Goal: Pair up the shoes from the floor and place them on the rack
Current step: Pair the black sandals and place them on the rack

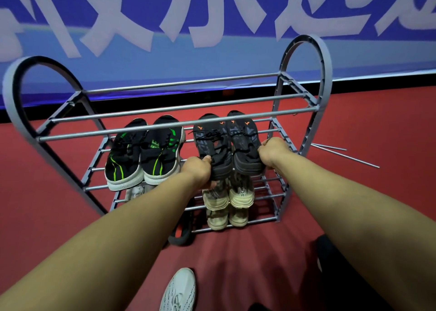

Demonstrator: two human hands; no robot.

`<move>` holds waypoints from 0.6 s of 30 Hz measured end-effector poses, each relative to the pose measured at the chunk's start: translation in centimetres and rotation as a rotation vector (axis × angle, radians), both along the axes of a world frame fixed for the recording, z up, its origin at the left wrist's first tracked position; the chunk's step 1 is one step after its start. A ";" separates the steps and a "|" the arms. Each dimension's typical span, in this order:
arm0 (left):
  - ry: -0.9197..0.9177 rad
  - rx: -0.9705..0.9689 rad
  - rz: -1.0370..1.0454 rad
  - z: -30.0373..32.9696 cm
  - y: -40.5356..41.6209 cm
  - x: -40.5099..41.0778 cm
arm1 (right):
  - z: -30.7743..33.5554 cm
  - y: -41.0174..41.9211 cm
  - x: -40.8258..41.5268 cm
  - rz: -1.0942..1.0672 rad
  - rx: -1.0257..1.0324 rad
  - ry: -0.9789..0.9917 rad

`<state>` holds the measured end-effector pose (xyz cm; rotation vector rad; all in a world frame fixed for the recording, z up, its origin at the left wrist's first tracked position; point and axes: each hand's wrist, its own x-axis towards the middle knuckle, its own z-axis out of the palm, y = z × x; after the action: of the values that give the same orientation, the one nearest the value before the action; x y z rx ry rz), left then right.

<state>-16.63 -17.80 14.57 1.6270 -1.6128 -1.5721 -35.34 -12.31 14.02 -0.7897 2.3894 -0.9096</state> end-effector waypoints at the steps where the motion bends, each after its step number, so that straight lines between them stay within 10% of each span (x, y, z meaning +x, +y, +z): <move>1: 0.002 -0.004 -0.005 -0.1 -0.1 0.0 | -0.1 0.2 0.0 0.006 -0.018 -0.011; 10: -0.001 -0.022 -0.022 -0.7 -0.2 0.4 | -0.6 1.3 0.0 0.019 -0.085 -0.068; 18: -0.088 -0.455 0.246 -3.3 6.1 4.2 | -5.0 6.4 5.9 -0.307 -0.432 -0.035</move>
<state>-12.46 -11.66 11.27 1.5807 -1.5940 -0.9388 -29.45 -5.87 9.04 -0.5496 2.3507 -1.5853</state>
